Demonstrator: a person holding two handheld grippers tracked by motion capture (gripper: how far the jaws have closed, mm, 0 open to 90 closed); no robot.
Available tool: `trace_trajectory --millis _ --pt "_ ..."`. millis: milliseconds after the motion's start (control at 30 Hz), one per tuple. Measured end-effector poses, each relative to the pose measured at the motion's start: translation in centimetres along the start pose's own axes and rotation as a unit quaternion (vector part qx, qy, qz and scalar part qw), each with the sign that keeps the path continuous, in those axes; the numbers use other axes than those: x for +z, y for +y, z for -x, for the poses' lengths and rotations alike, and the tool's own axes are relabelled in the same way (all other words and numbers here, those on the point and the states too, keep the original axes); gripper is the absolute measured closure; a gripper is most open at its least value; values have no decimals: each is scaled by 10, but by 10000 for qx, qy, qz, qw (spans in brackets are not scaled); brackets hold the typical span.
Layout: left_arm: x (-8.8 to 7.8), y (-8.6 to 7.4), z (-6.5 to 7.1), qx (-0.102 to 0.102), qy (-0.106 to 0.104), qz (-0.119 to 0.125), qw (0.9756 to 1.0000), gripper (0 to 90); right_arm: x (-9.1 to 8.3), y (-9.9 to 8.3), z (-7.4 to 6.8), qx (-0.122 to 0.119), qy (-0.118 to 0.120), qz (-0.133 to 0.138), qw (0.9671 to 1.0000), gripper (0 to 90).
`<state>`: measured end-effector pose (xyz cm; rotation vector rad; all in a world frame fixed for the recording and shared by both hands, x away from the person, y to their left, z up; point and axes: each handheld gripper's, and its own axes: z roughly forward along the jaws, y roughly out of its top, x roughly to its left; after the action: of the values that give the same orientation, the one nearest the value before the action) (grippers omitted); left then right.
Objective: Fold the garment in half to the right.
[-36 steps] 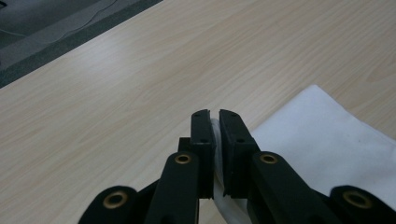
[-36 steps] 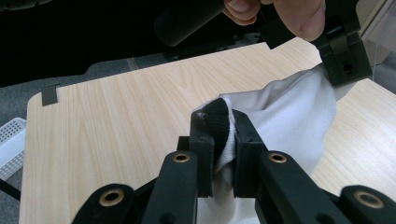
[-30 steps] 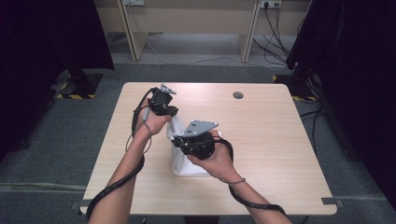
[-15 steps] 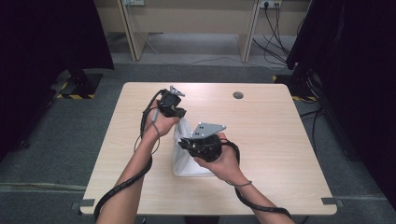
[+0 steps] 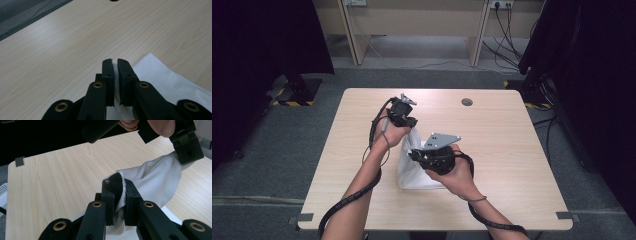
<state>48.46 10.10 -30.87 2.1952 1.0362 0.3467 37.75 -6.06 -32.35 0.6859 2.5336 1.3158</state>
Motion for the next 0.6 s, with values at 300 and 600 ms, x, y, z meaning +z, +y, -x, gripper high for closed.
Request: trace_trajectory --millis 300,600 --pt "8 0 6 32 -34 -30 10000 843 -4 -7 3 33 -25 -36 10000 821" --pt "15 2 13 62 -99 -19 9999 843 -8 -13 5 36 -57 -69 10000 821"
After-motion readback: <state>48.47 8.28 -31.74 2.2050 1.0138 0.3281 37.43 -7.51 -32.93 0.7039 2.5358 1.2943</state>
